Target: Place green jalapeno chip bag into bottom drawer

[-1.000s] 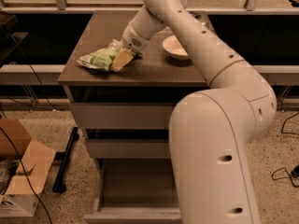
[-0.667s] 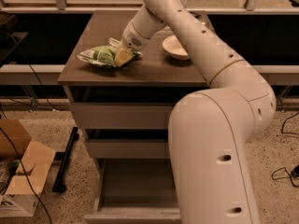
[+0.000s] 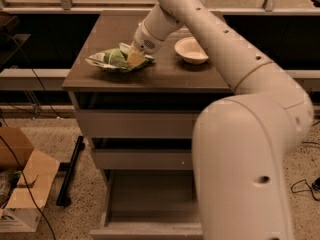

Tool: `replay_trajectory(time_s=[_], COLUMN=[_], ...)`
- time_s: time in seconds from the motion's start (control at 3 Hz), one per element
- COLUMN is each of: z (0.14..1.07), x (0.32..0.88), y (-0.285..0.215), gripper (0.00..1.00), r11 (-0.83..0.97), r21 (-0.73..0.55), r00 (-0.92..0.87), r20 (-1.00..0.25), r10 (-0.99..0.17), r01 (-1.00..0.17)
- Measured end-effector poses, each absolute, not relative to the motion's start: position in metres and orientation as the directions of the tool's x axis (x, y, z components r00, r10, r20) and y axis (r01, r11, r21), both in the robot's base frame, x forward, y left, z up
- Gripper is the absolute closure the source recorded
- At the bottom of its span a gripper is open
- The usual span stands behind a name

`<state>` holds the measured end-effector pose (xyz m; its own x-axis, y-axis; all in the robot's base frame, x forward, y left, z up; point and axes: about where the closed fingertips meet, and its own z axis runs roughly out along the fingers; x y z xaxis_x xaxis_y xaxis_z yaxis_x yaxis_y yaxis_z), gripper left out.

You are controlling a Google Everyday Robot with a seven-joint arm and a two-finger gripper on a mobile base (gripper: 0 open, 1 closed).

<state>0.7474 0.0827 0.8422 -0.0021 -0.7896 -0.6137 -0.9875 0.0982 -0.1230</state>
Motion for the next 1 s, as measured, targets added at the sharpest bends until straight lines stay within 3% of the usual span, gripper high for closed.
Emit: replay_trajectory(time_s=[0.67,1.0], z=[0.972,0.977], x=[0.654,0.601], y=[-0.002,-0.027], gripper=[1.0,1.0], r11=[0.229,0.246], r21=[-0.377,-0.34], r00=[0.085,0.038], r20=[-0.658,-0.65], r10=[-0.748,-0.759], r01=[-0.897,-0.907])
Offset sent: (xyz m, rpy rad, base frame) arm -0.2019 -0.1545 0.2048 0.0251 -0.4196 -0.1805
